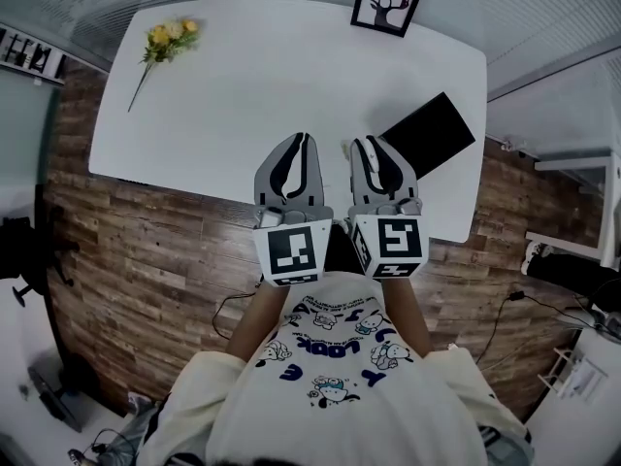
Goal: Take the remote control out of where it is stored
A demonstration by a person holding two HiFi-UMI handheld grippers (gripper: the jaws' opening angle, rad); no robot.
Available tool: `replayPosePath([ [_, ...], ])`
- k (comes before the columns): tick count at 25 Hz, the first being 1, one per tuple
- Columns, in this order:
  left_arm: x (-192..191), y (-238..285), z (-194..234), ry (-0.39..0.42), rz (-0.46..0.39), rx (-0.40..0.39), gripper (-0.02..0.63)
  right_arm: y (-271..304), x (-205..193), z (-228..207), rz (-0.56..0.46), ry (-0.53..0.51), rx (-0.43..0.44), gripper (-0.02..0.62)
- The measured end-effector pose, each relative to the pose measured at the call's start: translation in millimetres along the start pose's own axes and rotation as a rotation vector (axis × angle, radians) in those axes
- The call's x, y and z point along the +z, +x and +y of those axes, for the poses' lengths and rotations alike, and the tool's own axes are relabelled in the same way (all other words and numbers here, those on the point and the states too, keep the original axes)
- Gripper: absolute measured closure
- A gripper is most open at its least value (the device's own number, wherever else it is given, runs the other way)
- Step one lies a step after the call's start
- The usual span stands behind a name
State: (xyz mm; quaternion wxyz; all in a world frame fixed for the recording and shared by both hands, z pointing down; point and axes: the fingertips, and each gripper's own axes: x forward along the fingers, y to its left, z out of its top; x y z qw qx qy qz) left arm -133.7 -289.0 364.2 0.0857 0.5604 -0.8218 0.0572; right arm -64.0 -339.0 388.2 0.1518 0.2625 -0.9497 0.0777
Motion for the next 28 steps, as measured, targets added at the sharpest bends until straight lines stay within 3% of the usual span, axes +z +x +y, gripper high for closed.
replayPosePath([
  [28, 3, 1, -10, -0.008, -0.017, -0.010, 0.577, -8, -2, -6, -0.001, 0.000, -0.014, 0.512],
])
